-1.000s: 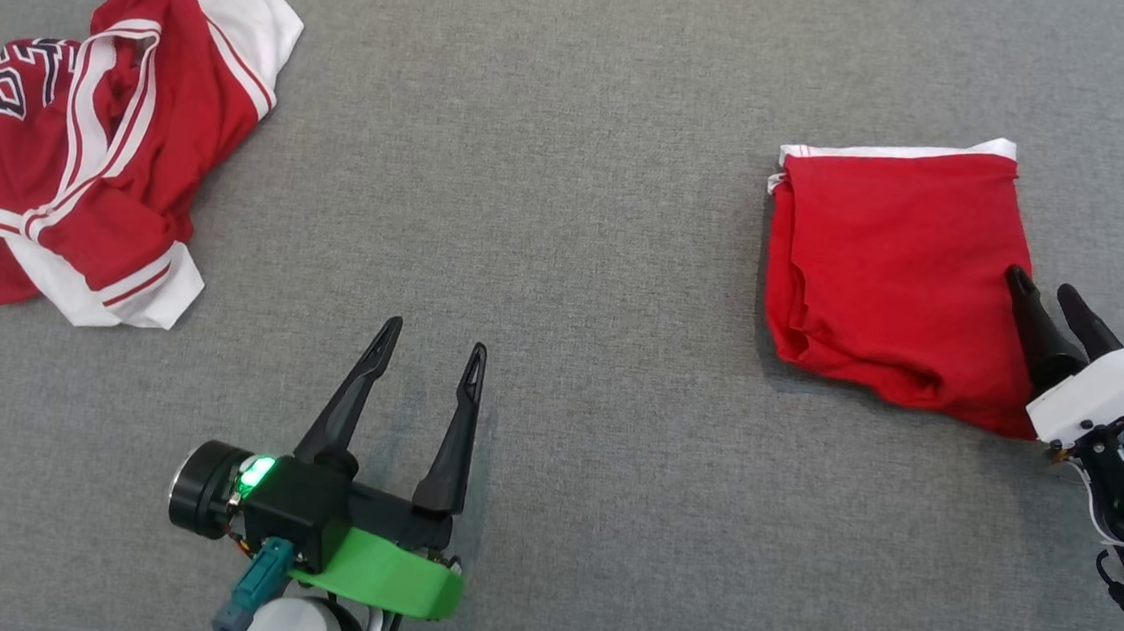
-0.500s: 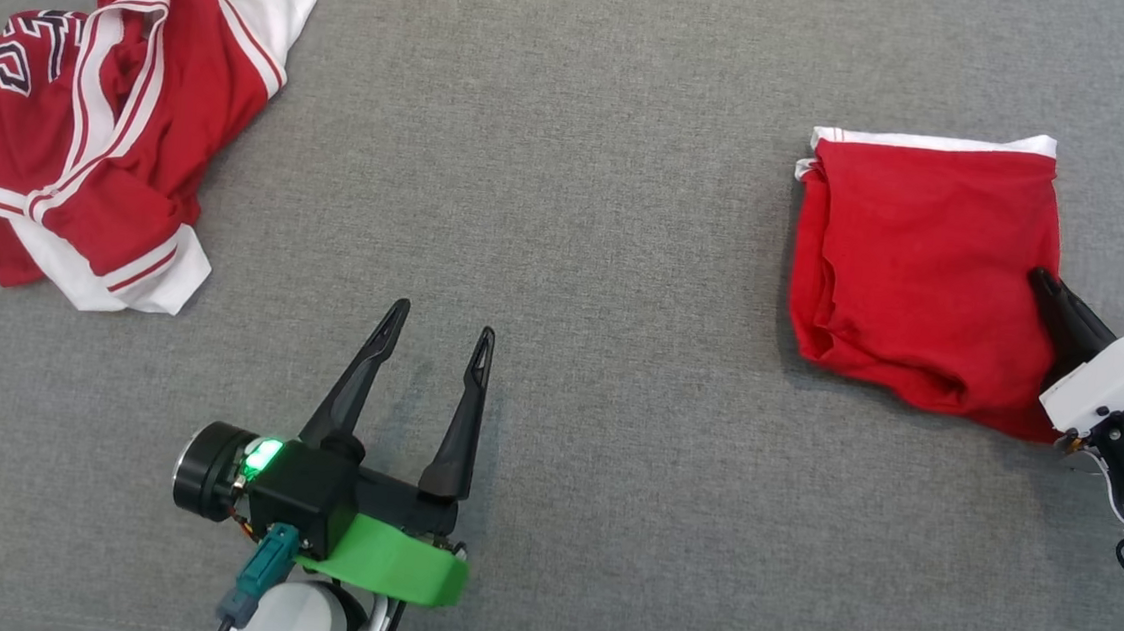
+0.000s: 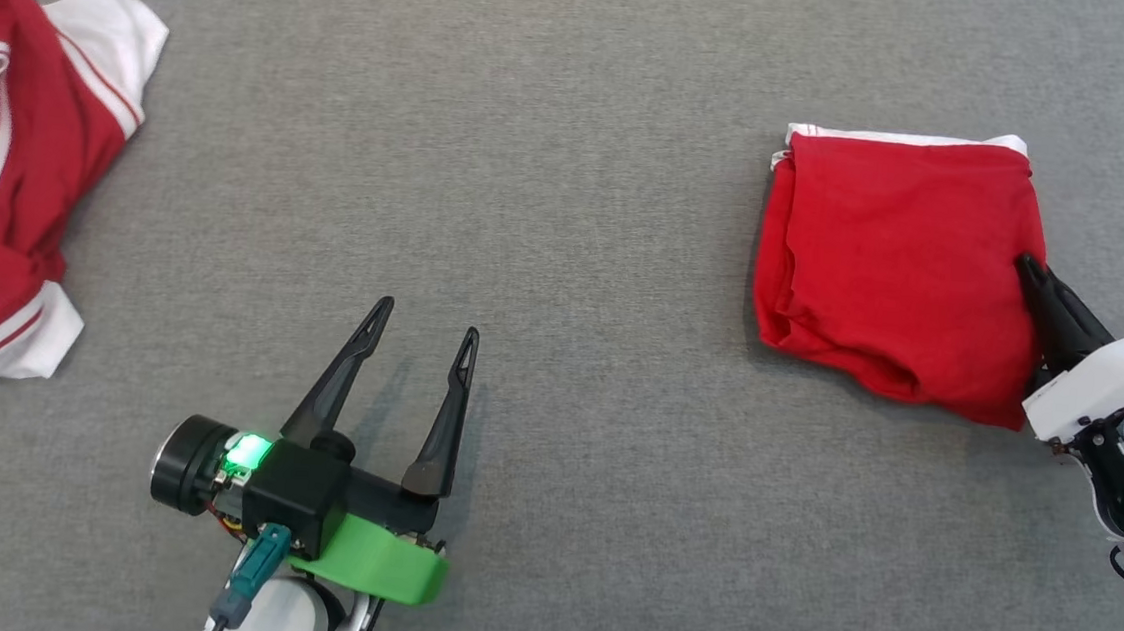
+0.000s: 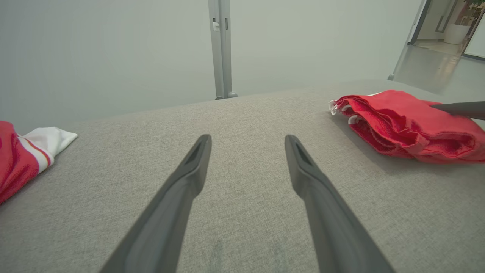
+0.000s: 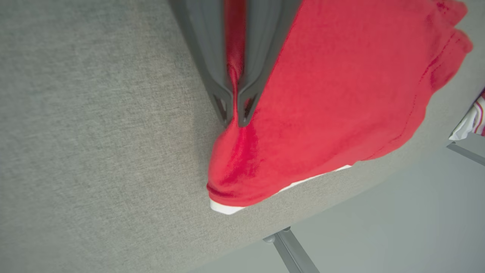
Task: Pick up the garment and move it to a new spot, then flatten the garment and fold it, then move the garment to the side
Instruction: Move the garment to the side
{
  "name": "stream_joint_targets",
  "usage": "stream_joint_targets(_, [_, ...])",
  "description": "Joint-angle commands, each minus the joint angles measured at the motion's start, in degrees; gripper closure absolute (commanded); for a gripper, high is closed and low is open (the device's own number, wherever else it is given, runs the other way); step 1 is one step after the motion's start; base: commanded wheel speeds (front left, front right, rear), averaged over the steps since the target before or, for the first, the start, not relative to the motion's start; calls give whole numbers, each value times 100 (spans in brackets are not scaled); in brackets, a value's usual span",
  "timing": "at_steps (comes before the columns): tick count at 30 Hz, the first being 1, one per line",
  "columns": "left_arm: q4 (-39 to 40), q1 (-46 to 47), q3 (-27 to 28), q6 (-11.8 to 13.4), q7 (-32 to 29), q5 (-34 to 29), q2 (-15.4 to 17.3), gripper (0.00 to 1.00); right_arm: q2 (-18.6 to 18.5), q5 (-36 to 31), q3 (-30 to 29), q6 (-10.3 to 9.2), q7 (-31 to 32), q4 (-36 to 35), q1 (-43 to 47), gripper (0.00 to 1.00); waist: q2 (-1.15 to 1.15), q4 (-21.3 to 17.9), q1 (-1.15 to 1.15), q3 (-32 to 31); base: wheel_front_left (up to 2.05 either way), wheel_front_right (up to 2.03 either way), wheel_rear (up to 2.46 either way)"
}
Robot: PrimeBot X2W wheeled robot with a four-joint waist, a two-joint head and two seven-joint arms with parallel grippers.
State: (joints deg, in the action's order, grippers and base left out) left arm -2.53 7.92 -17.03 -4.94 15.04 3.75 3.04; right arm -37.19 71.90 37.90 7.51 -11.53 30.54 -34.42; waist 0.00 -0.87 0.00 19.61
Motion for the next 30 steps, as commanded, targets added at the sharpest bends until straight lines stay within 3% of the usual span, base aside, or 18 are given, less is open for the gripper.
stream_joint_targets(1, [-10,29,27,-44,10,-57,66,0,3,-59,72,-4,-94,-7,-46,100,0,-540,0,91,0,0,0])
stream_joint_targets(8, [46,123,63,-128,10,-218,261,0,124,-171,359,-4,-331,-22,-134,100,0,-1333,0,247,0,0,0])
stream_joint_targets(13, [134,293,-22,-183,10,-248,388,0,186,-521,342,-5,-374,247,-399,100,0,-1629,0,544,0,0,0])
stream_joint_targets(21, [369,785,-37,-212,10,-263,578,0,216,-1680,-549,-5,-374,413,-973,100,0,-1648,0,1278,0,0,0])
stream_joint_targets(30, [601,1374,-180,-251,10,-257,824,0,-122,-2902,-1752,-5,-375,499,-1565,100,0,-1403,0,2126,0,0,0])
